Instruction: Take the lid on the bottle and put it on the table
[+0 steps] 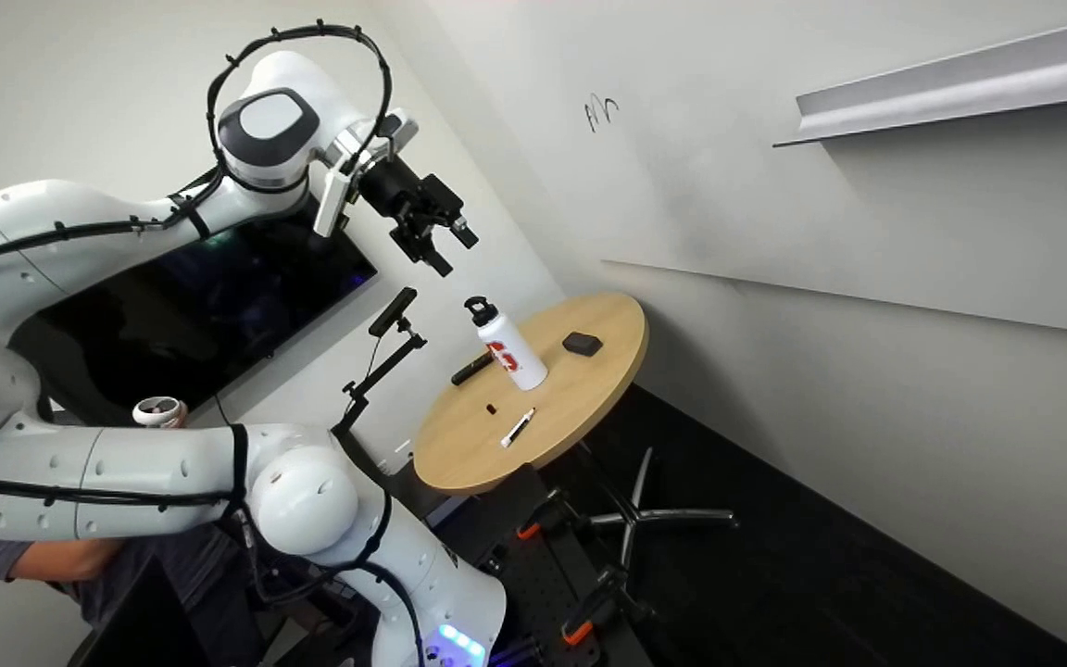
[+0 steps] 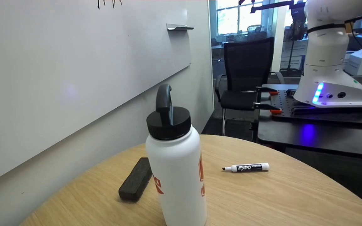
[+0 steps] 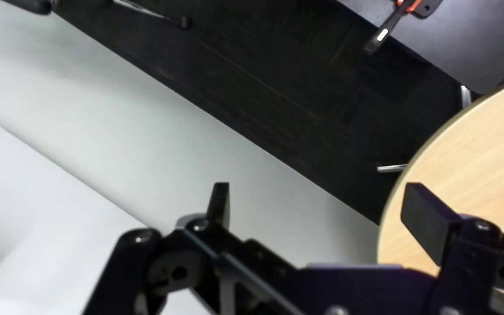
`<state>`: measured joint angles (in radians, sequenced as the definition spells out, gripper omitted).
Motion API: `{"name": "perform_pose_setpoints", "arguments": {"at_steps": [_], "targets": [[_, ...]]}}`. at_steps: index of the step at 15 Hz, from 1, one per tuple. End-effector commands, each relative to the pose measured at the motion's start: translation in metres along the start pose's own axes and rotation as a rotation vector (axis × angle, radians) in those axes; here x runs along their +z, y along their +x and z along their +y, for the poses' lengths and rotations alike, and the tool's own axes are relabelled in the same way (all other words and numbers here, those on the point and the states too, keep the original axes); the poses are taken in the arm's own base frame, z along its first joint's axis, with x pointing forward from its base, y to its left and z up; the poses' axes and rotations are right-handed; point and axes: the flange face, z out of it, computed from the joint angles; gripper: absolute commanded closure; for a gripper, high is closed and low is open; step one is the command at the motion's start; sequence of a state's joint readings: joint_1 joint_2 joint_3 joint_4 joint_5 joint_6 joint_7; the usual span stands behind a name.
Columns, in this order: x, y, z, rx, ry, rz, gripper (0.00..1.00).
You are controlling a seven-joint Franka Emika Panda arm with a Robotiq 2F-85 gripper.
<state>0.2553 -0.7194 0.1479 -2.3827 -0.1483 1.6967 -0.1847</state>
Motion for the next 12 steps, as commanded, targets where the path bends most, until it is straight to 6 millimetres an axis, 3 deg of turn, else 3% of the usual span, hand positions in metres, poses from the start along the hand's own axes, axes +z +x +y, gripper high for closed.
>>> {"name": "perform_pose_setpoints", "arguments": {"at_steps": [1,2,4,9,12], "targets": [[-0.026,0.016,-0.045,-0.182,0.060,0.068,0.00],[-0.017,0.007,-0.033,-0.099,0.026,0.040,0.00],[-0.025,0.010,-0.050,-0.150,0.033,0.059,0.00],[-0.024,0.011,-0.049,-0.162,0.038,0.056,0.00],[-0.037,0.029,-0.092,-0.289,0.018,0.110,0.00]]}}
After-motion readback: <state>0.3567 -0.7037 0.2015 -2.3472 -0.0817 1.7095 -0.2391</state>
